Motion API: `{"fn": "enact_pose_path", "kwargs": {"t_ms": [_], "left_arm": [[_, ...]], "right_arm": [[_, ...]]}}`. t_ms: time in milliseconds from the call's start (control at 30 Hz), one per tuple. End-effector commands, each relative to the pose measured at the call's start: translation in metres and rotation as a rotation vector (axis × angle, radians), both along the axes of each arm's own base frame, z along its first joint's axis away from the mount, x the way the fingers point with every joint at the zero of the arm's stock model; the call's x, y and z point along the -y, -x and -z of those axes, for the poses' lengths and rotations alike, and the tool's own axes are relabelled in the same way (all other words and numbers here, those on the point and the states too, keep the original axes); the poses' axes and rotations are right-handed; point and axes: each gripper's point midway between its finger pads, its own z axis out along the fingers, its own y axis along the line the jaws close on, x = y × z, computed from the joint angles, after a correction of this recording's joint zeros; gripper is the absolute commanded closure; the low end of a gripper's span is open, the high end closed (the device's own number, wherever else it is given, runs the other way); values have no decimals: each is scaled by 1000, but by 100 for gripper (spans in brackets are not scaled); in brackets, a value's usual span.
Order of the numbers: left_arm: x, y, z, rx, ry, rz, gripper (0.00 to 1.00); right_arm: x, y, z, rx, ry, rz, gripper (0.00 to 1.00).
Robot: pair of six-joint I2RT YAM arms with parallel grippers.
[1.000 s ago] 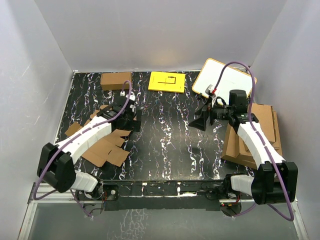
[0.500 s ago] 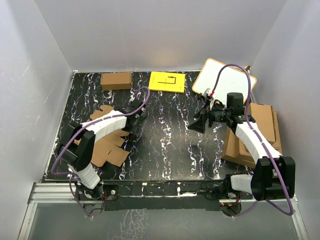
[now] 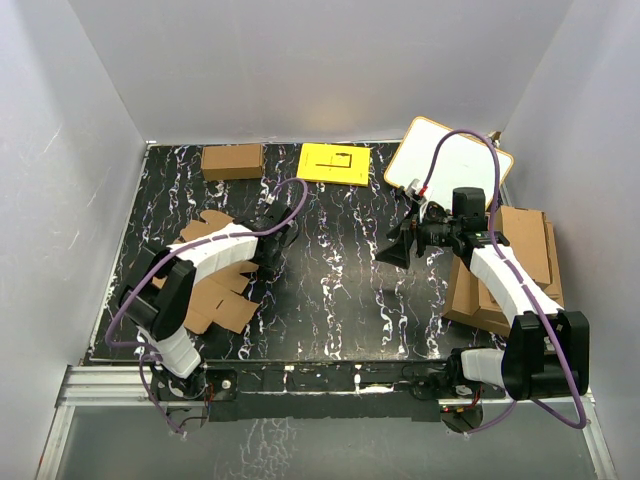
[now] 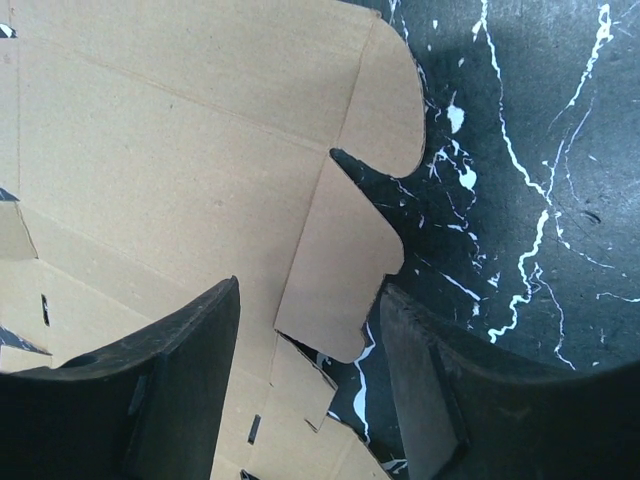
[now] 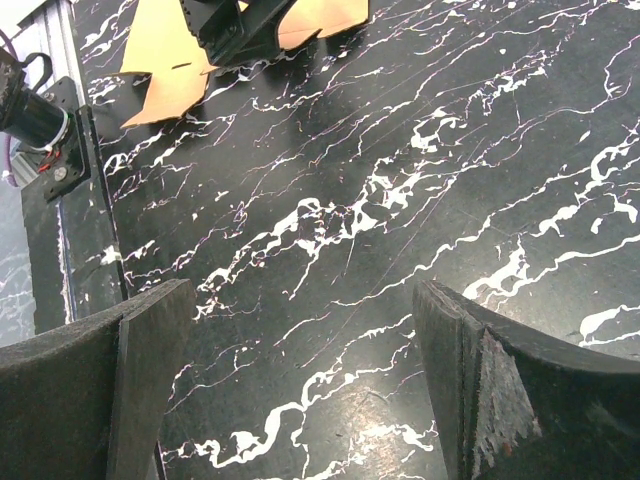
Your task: Fold the paper box
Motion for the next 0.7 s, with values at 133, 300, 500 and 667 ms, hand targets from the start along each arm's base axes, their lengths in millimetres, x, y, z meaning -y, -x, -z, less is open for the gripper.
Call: {"fn": "enact_pose_path", "kwargs": {"t_ms": [133, 300, 500, 667], "left_arm": [[-6, -1, 5, 12, -43, 7, 49], [-6, -1, 10, 2, -50, 8, 54], [-6, 0, 13, -6, -52, 12, 55], [-7, -1, 12, 2, -53, 13, 60]], "right_arm": [[-4, -4, -12, 112, -17, -48, 1], [-4, -4, -12, 112, -16, -49, 1], [-4, -4, -12, 115, -15, -52, 1], [-5, -3, -12, 114, -17, -55, 1]]}}
